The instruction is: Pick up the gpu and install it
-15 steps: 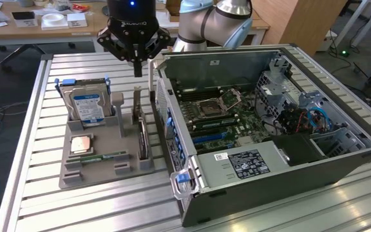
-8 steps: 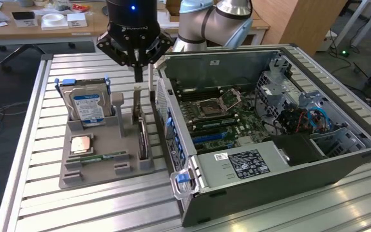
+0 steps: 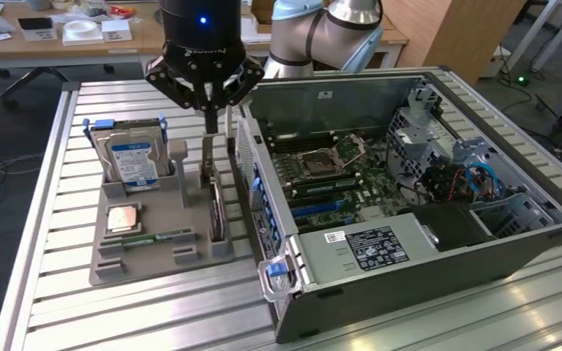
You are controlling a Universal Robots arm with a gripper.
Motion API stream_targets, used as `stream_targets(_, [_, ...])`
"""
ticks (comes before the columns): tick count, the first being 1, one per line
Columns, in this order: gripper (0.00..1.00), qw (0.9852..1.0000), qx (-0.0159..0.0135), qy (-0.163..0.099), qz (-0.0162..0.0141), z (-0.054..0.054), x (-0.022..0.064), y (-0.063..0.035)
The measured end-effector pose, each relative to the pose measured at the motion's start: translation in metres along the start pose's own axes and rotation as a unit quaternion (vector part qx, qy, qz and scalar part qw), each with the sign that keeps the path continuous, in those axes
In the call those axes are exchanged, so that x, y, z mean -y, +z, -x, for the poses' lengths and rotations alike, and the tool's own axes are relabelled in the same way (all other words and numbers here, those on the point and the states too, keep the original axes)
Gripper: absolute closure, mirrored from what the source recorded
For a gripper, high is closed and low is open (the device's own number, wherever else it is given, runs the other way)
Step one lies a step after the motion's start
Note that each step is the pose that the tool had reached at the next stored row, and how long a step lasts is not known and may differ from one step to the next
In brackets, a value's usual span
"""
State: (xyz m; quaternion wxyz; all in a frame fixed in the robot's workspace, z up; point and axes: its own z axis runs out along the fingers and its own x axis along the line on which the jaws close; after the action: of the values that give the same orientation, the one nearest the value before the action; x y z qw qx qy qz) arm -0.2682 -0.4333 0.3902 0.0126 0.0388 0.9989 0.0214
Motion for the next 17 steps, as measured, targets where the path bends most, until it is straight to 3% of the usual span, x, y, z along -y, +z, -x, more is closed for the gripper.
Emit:
stream_targets(10, [0.89,1.0,0.0,0.0,0.0,-0.01,0.0015,-0.0003])
stream_targets(17, [0.89,1.0,0.0,0.0,-0.0001,-0.01,0.0016,-0.0003])
